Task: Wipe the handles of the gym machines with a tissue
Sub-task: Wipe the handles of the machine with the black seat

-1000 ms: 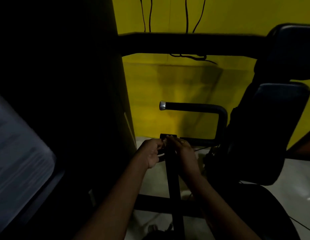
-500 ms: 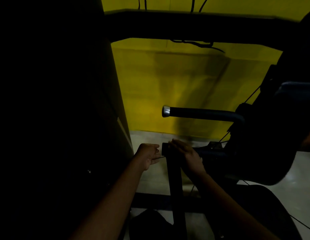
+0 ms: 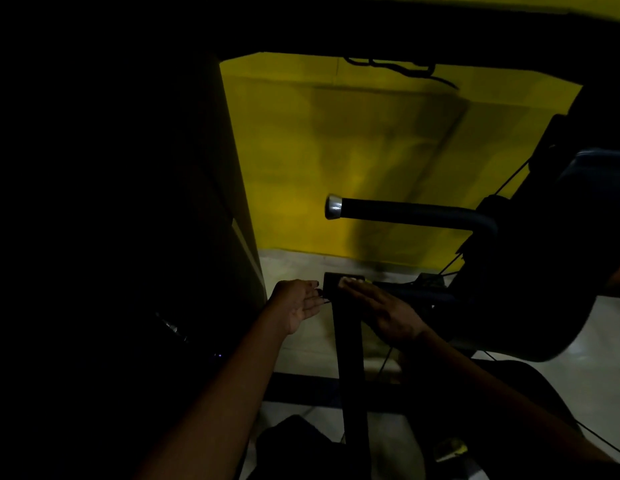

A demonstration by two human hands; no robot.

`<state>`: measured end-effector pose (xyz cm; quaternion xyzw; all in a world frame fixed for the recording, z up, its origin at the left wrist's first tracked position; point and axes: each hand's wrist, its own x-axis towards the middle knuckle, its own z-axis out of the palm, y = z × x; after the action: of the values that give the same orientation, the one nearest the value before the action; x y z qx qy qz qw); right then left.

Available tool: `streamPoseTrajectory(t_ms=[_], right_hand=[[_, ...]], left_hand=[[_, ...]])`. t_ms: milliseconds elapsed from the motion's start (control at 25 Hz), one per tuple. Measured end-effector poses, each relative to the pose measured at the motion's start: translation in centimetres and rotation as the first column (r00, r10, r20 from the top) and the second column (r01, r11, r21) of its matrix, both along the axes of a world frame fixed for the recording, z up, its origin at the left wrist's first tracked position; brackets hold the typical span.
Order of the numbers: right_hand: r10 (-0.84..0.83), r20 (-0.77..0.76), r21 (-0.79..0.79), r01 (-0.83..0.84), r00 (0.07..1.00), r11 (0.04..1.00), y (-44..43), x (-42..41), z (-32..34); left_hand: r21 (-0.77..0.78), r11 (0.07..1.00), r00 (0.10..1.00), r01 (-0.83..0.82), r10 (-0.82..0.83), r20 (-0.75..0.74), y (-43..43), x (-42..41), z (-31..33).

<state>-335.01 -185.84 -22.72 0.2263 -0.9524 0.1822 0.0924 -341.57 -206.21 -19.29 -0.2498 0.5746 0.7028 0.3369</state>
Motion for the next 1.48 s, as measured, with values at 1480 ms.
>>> streamPoseTrajectory(t_ms=[1480], right_hand=[[-0.279,0.215,0.128,0.256,0.936,0.958,-1.9,-4.3,1.1]], left_hand=[[0.069,0.997,0.994,-0.04,0.033,0.107,-0.6,-1.6,-0.4]])
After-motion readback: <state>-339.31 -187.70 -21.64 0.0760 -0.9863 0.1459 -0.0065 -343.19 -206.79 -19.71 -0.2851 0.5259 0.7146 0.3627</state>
